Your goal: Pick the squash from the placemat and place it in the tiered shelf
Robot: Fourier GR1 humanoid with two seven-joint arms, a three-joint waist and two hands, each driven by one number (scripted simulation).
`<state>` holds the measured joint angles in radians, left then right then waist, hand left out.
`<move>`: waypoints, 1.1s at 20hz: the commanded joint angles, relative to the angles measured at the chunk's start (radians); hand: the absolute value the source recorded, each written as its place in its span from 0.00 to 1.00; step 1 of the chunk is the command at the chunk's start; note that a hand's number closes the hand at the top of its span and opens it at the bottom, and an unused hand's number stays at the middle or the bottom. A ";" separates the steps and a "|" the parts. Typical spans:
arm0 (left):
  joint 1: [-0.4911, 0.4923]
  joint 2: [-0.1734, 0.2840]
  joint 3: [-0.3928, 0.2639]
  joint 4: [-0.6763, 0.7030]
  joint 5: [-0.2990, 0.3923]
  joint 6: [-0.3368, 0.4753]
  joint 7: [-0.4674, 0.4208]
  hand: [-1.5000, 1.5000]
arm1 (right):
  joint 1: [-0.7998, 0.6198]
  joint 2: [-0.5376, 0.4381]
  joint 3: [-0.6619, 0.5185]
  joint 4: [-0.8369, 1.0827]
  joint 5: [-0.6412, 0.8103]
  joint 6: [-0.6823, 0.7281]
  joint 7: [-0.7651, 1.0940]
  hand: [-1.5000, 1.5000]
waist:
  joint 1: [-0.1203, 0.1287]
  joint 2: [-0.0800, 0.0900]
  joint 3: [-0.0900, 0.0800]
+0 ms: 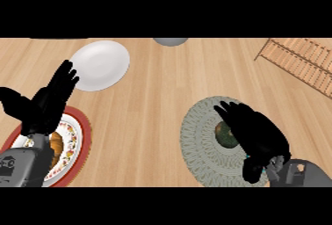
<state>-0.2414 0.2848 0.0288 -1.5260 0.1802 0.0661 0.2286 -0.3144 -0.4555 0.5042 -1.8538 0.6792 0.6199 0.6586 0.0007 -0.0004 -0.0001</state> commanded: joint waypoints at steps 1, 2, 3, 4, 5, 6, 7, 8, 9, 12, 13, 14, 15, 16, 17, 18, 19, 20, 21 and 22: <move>0.023 -0.036 0.007 0.096 -0.037 -0.021 -0.125 0.50 | 0.008 0.005 -0.050 0.058 0.038 -0.007 -0.093 0.00 | -0.001 0.001 0.000; -0.045 0.016 0.050 0.069 0.013 -0.052 -0.018 0.50 | -0.004 -0.022 -0.082 0.105 0.057 -0.037 -0.160 0.00 | 0.000 0.001 0.000; 0.087 -0.002 0.024 -0.053 -0.004 -0.045 -0.027 0.50 | 0.072 -0.008 -0.063 0.026 0.078 -0.037 -0.119 0.00 | 0.002 -0.001 0.000; 0.000 -0.024 0.025 0.019 -0.019 -0.022 -0.015 0.50 | -0.010 0.083 -0.026 0.135 0.117 -0.042 -0.115 0.00 | 0.002 0.001 0.000; 0.007 -0.031 0.021 0.008 -0.036 -0.023 -0.015 0.50 | 0.030 0.046 -0.080 0.097 0.110 -0.018 -0.152 0.00 | 0.000 0.000 0.000; 0.073 -0.018 0.029 -0.056 -0.016 -0.046 -0.001 0.50 | 0.043 0.057 -0.070 0.104 0.128 -0.029 -0.147 0.00 | 0.002 0.000 0.000; 0.007 -0.027 0.035 0.003 -0.030 -0.026 0.015 0.50 | 0.045 0.070 -0.063 0.133 0.158 -0.071 -0.185 0.00 | 0.000 0.000 0.000; -0.022 -0.038 0.036 0.009 -0.032 -0.015 0.019 0.50 | 0.012 0.129 -0.037 0.134 0.170 -0.039 -0.128 0.00 | 0.000 0.000 0.000; 0.006 -0.016 0.066 0.015 -0.004 -0.071 -0.015 0.50 | 0.081 0.081 -0.074 0.055 0.159 -0.004 -0.140 0.00 | -0.002 0.000 0.000; -0.042 -0.062 0.021 0.066 -0.069 -0.020 -0.025 0.50 | 0.056 0.121 -0.049 0.212 0.218 -0.102 -0.218 0.00 | -0.001 0.001 0.000; -0.006 -0.051 0.050 0.037 -0.046 -0.047 -0.024 0.50 | 0.062 0.142 -0.053 0.178 0.242 -0.082 -0.212 0.00 | 0.000 0.000 0.000; 0.002 -0.020 0.086 0.090 -0.014 -0.104 -0.093 0.50 | 0.042 0.140 -0.064 0.259 0.237 -0.105 -0.244 0.00 | 0.001 0.001 0.000; -0.040 -0.039 0.055 0.057 -0.040 -0.071 -0.001 0.50 | 0.056 0.148 -0.080 0.207 0.243 -0.061 -0.228 0.00 | -0.001 0.000 0.000; -0.025 -0.018 0.074 -0.004 -0.025 -0.067 0.039 0.50 | 0.009 0.163 -0.097 0.307 0.244 -0.096 -0.262 0.00 | 0.003 0.001 0.000; -0.060 -0.026 0.092 0.066 -0.023 -0.079 -0.002 0.50 | 0.072 0.176 -0.076 0.231 0.272 -0.094 -0.237 0.00 | -0.001 0.000 0.000; -0.009 -0.026 0.074 0.013 -0.026 -0.088 0.012 0.50 | 0.029 0.133 -0.124 0.331 0.263 -0.115 -0.321 0.00 | 0.002 0.001 0.000; -0.028 -0.063 0.042 -0.010 -0.060 -0.030 0.044 0.50 | 0.050 0.167 -0.095 0.372 0.287 -0.170 -0.319 0.00 | 0.002 0.001 0.000; -0.032 -0.044 0.075 0.008 -0.048 -0.054 0.041 0.50 | 0.096 0.165 -0.090 0.286 0.302 -0.133 -0.310 0.00 | -0.001 0.000 0.000; -0.008 -0.077 0.047 0.055 -0.083 -0.046 -0.045 0.50 | 0.004 0.220 -0.109 0.360 0.287 -0.091 -0.273 0.00 | 0.001 0.001 0.000; 0.050 -0.048 0.068 -0.033 -0.034 -0.095 0.001 0.50 | 0.018 0.222 -0.115 0.363 0.294 -0.091 -0.278 0.00 | 0.004 0.000 0.000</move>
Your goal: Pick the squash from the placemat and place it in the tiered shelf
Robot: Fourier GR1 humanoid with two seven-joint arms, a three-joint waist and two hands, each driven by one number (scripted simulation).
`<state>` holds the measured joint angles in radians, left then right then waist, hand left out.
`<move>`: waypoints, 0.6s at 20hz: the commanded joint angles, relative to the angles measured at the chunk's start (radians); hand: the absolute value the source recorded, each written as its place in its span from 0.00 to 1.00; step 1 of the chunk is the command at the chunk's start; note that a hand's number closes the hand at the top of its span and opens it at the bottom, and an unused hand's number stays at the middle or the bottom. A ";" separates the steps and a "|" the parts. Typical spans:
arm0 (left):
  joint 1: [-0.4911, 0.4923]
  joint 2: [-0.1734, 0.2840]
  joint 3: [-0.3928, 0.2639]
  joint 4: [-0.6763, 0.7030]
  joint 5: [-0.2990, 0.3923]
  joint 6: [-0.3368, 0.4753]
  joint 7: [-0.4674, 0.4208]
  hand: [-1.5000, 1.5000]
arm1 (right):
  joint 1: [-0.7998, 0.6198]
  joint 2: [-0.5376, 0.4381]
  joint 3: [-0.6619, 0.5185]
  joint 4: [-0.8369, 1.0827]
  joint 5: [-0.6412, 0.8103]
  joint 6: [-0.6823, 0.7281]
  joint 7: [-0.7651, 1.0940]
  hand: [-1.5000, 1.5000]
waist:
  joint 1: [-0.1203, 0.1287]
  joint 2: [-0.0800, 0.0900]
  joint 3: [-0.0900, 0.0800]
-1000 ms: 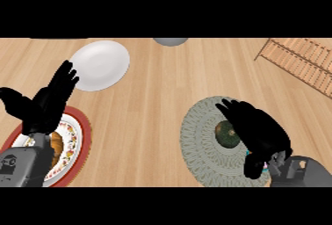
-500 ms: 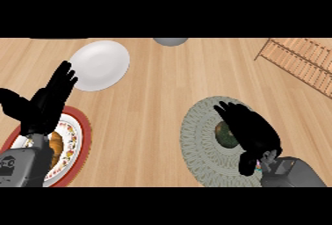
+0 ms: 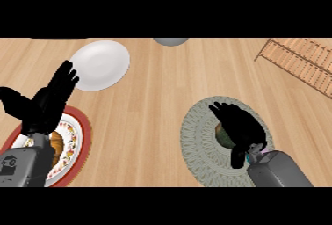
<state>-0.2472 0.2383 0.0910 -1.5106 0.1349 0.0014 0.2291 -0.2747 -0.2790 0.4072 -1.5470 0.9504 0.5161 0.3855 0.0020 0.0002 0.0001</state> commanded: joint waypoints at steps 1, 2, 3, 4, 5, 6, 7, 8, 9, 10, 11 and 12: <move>0.037 -0.021 -0.006 -0.050 -0.026 0.010 0.014 0.50 | 0.042 0.006 -0.019 0.029 0.043 -0.028 -0.067 0.00 | -0.001 -0.001 0.000; 0.012 -0.030 -0.005 -0.006 -0.022 0.011 -0.017 0.50 | -0.057 0.066 0.002 0.181 0.060 -0.041 -0.056 1.00 | 0.004 0.001 0.000; -0.035 -0.001 0.036 0.041 0.001 -0.021 -0.015 0.50 | 0.017 0.023 -0.023 0.056 0.046 0.015 -0.062 1.00 | -0.003 0.000 0.000; -0.037 -0.025 0.010 0.035 -0.023 0.008 0.000 0.50 | 0.025 0.064 0.007 0.115 0.078 -0.045 -0.060 1.00 | -0.002 0.000 0.000; -0.022 -0.042 -0.012 0.010 -0.052 0.028 0.009 0.50 | 0.028 0.025 -0.027 0.042 0.057 0.033 -0.074 1.00 | -0.003 -0.001 0.000; -0.024 -0.009 0.014 0.029 -0.024 -0.015 0.013 0.50 | -0.015 0.069 0.007 0.134 0.093 -0.033 -0.099 1.00 | 0.000 0.000 0.000; 0.016 -0.024 0.004 -0.040 -0.014 0.002 0.030 0.50 | -0.019 -0.003 0.023 0.214 0.129 -0.154 -0.209 1.00 | 0.007 0.001 0.000; -0.005 -0.022 0.015 0.016 -0.014 -0.018 -0.017 0.50 | 0.006 -0.005 0.026 0.124 0.137 -0.123 -0.192 1.00 | -0.001 0.000 0.000; 0.015 -0.035 -0.002 0.006 -0.039 -0.007 -0.038 0.50 | -0.052 0.011 0.008 0.214 0.146 -0.149 -0.225 1.00 | 0.003 0.001 0.000; 0.002 0.000 0.028 -0.025 -0.009 -0.019 0.029 0.50 | -0.019 0.009 0.008 0.238 0.158 -0.228 -0.260 1.00 | 0.004 0.001 0.000; -0.002 -0.045 -0.016 0.020 -0.051 0.000 -0.027 0.50 | -0.033 0.049 0.022 0.283 0.184 -0.268 -0.248 1.00 | 0.003 0.002 0.000; 0.003 -0.020 0.000 -0.083 -0.025 0.005 0.076 0.50 | 0.059 -0.028 0.033 0.051 0.128 -0.131 -0.266 1.00 | -0.004 -0.003 0.000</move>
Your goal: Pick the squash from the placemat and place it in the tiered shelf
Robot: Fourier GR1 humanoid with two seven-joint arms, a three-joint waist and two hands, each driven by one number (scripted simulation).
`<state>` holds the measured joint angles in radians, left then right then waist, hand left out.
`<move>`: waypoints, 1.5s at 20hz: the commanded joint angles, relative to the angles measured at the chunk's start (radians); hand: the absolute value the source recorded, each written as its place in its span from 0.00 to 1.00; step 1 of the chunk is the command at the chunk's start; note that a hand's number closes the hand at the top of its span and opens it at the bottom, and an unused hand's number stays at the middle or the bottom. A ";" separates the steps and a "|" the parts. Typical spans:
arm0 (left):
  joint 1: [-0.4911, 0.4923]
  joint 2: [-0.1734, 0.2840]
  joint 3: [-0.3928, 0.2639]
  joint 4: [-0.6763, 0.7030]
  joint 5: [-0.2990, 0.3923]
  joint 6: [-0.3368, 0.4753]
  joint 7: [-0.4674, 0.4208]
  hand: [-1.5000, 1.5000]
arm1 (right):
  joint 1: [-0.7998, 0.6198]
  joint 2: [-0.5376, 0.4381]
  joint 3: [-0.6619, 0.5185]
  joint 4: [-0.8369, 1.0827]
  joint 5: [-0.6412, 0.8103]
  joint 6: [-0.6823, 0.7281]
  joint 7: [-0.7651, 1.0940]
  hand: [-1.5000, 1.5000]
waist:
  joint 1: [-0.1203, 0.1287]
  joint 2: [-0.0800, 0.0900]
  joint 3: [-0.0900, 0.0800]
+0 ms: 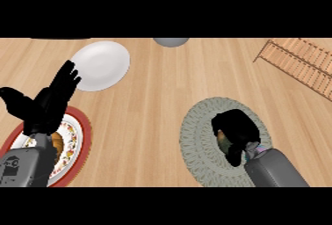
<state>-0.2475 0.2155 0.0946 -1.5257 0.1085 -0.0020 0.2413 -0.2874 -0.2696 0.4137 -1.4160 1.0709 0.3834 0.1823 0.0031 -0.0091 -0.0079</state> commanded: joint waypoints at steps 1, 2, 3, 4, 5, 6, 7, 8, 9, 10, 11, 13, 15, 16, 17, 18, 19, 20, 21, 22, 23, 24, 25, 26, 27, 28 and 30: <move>-0.029 -0.005 0.021 0.057 -0.009 0.017 -0.022 0.50 | 0.166 -0.062 0.084 -0.109 0.023 -0.050 -0.105 1.00 | -0.017 0.008 0.008; 0.035 0.013 0.032 0.012 0.016 -0.014 -0.020 0.50 | 0.235 -0.092 0.110 -0.195 0.011 -0.051 -0.134 1.00 | -0.019 0.004 0.008; 0.032 0.018 0.030 0.002 0.010 -0.013 -0.023 0.50 | 0.271 -0.154 0.110 -0.250 -0.019 -0.028 -0.198 1.00 | -0.026 0.002 0.008; 0.032 0.012 0.020 -0.003 -0.016 0.013 -0.016 0.50 | 0.343 -0.213 0.134 -0.312 -0.029 -0.038 -0.254 1.00 | -0.048 -0.004 0.008; 0.043 0.006 0.040 -0.003 0.019 0.002 -0.014 0.50 | 0.403 -0.240 0.155 -0.323 -0.021 -0.092 -0.297 1.00 | -0.044 -0.002 0.008; 0.070 0.026 0.024 -0.040 0.010 -0.019 0.002 0.50 | 0.446 -0.268 0.156 -0.370 -0.020 -0.112 -0.311 1.00 | -0.034 -0.003 0.008; 0.024 0.003 0.021 0.002 0.006 -0.003 -0.012 0.50 | 0.451 -0.317 0.099 -0.422 -0.052 -0.122 -0.350 1.00 | -0.033 0.004 0.008; 0.042 0.017 0.040 -0.013 0.020 -0.011 -0.007 0.50 | 0.552 -0.332 0.127 -0.461 -0.038 -0.184 -0.359 1.00 | -0.040 0.001 0.008; 0.001 0.011 0.030 -0.006 0.003 0.015 0.026 0.50 | 0.588 -0.354 0.086 -0.516 -0.075 -0.189 -0.367 1.00 | -0.040 0.002 0.008; 0.017 0.011 0.031 0.007 0.008 -0.006 -0.010 0.50 | 0.622 -0.389 0.045 -0.549 -0.112 -0.194 -0.397 1.00 | -0.035 0.004 0.008; 0.039 0.023 0.041 -0.034 0.038 -0.035 -0.003 0.50 | 0.668 -0.374 0.052 -0.571 -0.101 -0.231 -0.387 1.00 | -0.026 0.004 0.008; -0.002 0.034 0.039 -0.006 0.016 -0.020 0.026 0.50 | 0.672 -0.398 -0.023 -0.664 -0.214 -0.172 -0.414 1.00 | -0.026 0.006 0.007; 0.058 0.007 0.034 -0.018 0.005 -0.002 -0.013 0.50 | 0.731 -0.333 -0.038 -0.686 -0.322 -0.222 -0.451 1.00 | -0.034 0.003 0.008; 0.028 0.013 0.047 0.016 0.008 -0.005 -0.036 0.50 | 0.719 -0.317 -0.077 -0.746 -0.409 -0.192 -0.450 1.00 | -0.046 0.006 0.007; 0.041 0.004 0.031 -0.025 0.004 0.008 0.005 0.50 | 0.745 -0.283 -0.089 -0.803 -0.467 -0.188 -0.426 1.00 | -0.048 0.001 0.008; 0.008 0.010 0.036 0.020 -0.006 0.008 -0.010 0.50 | 0.775 -0.306 -0.138 -0.821 -0.514 -0.198 -0.460 1.00 | -0.057 0.005 0.008; 0.016 0.035 0.060 -0.005 0.023 -0.010 0.015 0.50 | 0.765 -0.303 -0.188 -0.893 -0.565 -0.183 -0.433 1.00 | -0.045 0.003 0.007; 0.055 0.003 0.031 -0.012 0.008 -0.010 -0.026 0.50 | 0.741 -0.299 -0.252 -0.937 -0.624 -0.166 -0.400 1.00 | -0.036 0.004 0.006; 0.043 0.040 0.073 -0.007 0.025 -0.016 -0.018 0.50 | 0.805 -0.297 -0.269 -0.998 -0.666 -0.167 -0.392 1.00 | -0.048 0.001 0.006; 0.008 0.000 0.020 -0.021 -0.013 0.026 0.030 0.50 | 0.782 -0.284 -0.323 -0.990 -0.728 -0.163 -0.384 1.00 | -0.040 0.005 0.008; 0.011 0.006 0.036 0.017 0.003 -0.002 -0.021 0.50 | 0.774 -0.268 -0.357 -1.015 -0.782 -0.153 -0.342 1.00 | -0.034 0.009 0.007; 0.020 -0.006 0.012 -0.045 0.002 0.009 0.031 0.50 | 0.784 -0.290 -0.410 -1.098 -0.836 -0.120 -0.278 1.00 | -0.030 0.005 0.007; 0.022 0.019 0.044 -0.027 0.005 0.007 0.020 0.50 | 0.798 -0.300 -0.483 -1.093 -0.904 -0.113 -0.288 1.00 | -0.033 0.005 0.007; 0.023 0.020 0.033 -0.021 0.019 -0.024 0.008 0.50 | 0.752 -0.291 -0.531 -1.082 -0.946 -0.117 -0.252 1.00 | -0.025 0.007 0.006; -0.008 0.013 0.036 0.009 0.000 -0.001 -0.005 0.50 | 0.769 -0.309 -0.580 -1.105 -0.998 -0.093 -0.237 1.00 | -0.037 0.008 0.006; 0.024 0.004 0.027 -0.009 0.004 -0.015 -0.031 0.50 | 0.702 -0.320 -0.635 -1.066 -1.050 -0.086 -0.184 1.00 | -0.016 0.009 0.006; 0.015 -0.009 0.021 0.012 -0.001 -0.004 -0.020 0.50 | 0.660 -0.352 -0.757 -1.008 -1.175 -0.066 -0.164 1.00 | -0.018 0.009 0.007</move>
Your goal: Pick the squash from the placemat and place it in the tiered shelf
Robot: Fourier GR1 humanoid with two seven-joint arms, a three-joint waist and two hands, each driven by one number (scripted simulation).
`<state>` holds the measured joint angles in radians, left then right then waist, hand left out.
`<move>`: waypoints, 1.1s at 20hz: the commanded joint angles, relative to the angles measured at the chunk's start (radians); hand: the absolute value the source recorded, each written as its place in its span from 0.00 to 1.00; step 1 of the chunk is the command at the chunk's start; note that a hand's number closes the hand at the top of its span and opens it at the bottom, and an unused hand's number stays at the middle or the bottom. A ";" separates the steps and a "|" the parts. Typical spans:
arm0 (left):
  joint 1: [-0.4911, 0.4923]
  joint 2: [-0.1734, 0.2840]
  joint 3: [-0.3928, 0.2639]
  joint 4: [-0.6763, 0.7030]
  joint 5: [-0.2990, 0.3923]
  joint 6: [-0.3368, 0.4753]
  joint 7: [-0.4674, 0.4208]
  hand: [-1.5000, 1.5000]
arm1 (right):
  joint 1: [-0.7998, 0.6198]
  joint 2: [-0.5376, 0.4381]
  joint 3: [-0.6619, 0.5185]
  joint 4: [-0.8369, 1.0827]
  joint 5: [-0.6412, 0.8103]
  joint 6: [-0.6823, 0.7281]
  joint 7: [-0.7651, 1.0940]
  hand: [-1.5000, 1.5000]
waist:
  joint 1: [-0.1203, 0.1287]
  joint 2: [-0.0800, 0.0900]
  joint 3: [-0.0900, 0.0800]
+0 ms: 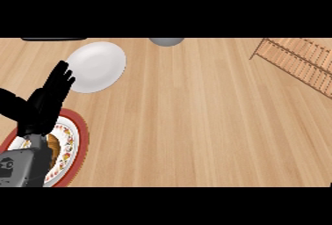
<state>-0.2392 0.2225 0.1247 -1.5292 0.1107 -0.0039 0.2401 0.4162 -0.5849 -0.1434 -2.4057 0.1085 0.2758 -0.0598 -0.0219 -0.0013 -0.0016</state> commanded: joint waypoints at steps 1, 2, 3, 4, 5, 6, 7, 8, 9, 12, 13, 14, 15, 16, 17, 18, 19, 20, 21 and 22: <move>-0.009 0.000 0.008 0.007 0.008 0.000 0.013 0.50 | -0.042 -0.053 -0.241 -0.092 -0.253 0.042 0.155 1.00 | 0.003 -0.001 0.000; -0.029 -0.006 -0.008 -0.008 -0.004 0.004 0.008 0.50 | -0.142 -0.087 -0.276 -0.017 -0.252 0.014 0.207 1.00 | 0.020 0.002 -0.001; 0.008 -0.012 -0.013 0.006 0.005 -0.018 -0.015 0.50 | -0.198 -0.124 -0.312 0.007 -0.294 0.007 0.260 1.00 | 0.028 0.004 -0.002; 0.021 0.026 0.010 -0.033 0.033 -0.052 0.004 0.50 | -0.226 -0.153 -0.380 0.048 -0.325 0.004 0.249 1.00 | 0.032 0.000 -0.001; 0.000 -0.043 -0.053 0.007 -0.043 0.019 -0.012 0.50 | -0.263 -0.199 -0.406 0.155 -0.336 0.039 0.226 1.00 | 0.024 0.004 0.000; 0.004 -0.002 0.003 -0.006 0.003 -0.005 0.003 0.50 | -0.240 -0.226 -0.473 0.105 -0.420 0.066 0.298 1.00 | 0.013 -0.002 0.000; -0.027 -0.019 -0.017 0.031 -0.012 0.000 -0.007 0.50 | -0.299 -0.259 -0.482 0.232 -0.433 0.086 0.256 1.00 | 0.018 0.002 0.000; -0.017 -0.010 -0.020 -0.023 -0.018 0.013 0.037 0.50 | -0.310 -0.298 -0.539 0.257 -0.490 0.099 0.296 1.00 | 0.018 -0.001 0.000; -0.009 -0.030 -0.028 0.006 -0.012 0.000 -0.004 0.50 | -0.405 -0.341 -0.473 0.319 -0.464 0.060 0.354 1.00 | 0.038 0.005 0.000; -0.032 -0.026 -0.023 0.028 -0.028 0.008 -0.021 0.50 | -0.455 -0.414 -0.515 0.527 -0.441 0.140 0.264 1.00 | 0.036 0.007 0.001; -0.027 -0.029 -0.031 -0.004 -0.015 0.001 0.011 0.50 | -0.503 -0.431 -0.452 0.584 -0.407 0.107 0.293 1.00 | 0.051 0.008 0.001; -0.033 0.004 0.010 0.062 0.008 -0.036 -0.027 0.50 | -0.507 -0.427 -0.471 0.566 -0.405 0.107 0.310 1.00 | 0.034 0.006 0.001; 0.003 -0.033 -0.038 -0.006 -0.031 0.000 -0.011 0.50 | -0.515 -0.439 -0.464 0.642 -0.416 0.150 0.282 1.00 | 0.036 0.004 0.001; -0.036 -0.033 -0.032 0.023 -0.026 0.005 0.012 0.50 | -0.534 -0.470 -0.493 0.705 -0.431 0.197 0.241 1.00 | 0.031 0.004 0.002; -0.056 -0.034 -0.032 0.044 -0.026 0.000 -0.001 0.50 | -0.599 -0.450 -0.394 0.766 -0.365 0.130 0.224 1.00 | 0.045 0.008 0.002; -0.045 -0.036 -0.032 0.040 -0.033 0.007 -0.002 0.50 | -0.612 -0.445 -0.427 0.800 -0.406 0.148 0.217 1.00 | 0.038 0.006 0.002; 0.004 -0.013 -0.020 -0.008 -0.008 -0.027 0.004 0.50 | -0.590 -0.428 -0.443 0.851 -0.384 0.162 0.176 1.00 | 0.040 0.004 0.002; -0.060 -0.003 -0.007 0.026 -0.003 -0.028 0.008 0.50 | -0.623 -0.431 -0.401 0.916 -0.336 0.153 0.136 1.00 | 0.042 0.007 0.002; -0.019 -0.008 0.000 0.071 0.007 -0.058 -0.061 0.50 | -0.651 -0.443 -0.393 0.961 -0.334 0.169 0.116 1.00 | 0.040 0.007 0.002; -0.035 -0.017 -0.013 0.016 0.005 -0.033 0.011 0.50 | -0.697 -0.478 -0.390 1.041 -0.317 0.181 0.081 1.00 | 0.045 0.007 0.002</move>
<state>-0.2698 0.2053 0.1088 -1.5009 0.1031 -0.0274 0.2324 -0.1855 -1.0225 -0.5616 -1.5686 -0.2538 0.4308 0.1097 0.0180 0.0048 0.0001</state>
